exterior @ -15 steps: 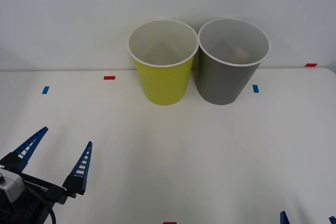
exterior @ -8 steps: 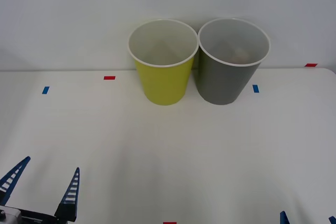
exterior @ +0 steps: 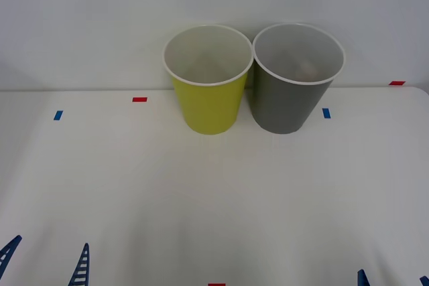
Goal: Put cans in the gray bin and PET bottles in the light green bin.
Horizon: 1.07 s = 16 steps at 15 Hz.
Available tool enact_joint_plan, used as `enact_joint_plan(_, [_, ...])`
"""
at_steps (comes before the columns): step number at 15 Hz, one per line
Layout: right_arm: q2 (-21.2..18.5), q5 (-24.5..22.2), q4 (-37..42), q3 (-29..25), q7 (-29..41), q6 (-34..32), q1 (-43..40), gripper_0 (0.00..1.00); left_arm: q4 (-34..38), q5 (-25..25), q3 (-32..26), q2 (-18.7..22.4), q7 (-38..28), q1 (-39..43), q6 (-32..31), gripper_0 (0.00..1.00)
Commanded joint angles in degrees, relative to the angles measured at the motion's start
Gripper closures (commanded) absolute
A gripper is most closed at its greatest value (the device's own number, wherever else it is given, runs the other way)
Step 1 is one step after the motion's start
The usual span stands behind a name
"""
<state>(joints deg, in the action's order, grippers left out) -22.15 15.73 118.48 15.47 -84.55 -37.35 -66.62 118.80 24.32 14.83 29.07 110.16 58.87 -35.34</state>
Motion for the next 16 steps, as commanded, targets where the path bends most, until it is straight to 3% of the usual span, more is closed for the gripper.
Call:
enact_joint_plan(1, [0.00,0.00,0.00,0.00,0.00,0.00,0.00,0.00,-1.02,0.38,0.91,-0.06,1.02,0.90,0.01,0.00])
enact_joint_plan(16, [0.00,0.00,0.00,0.00,0.00,0.00,0.00,0.00,-1.02,-1.46,0.47,-1.29,1.46,3.18,-0.96,0.00])
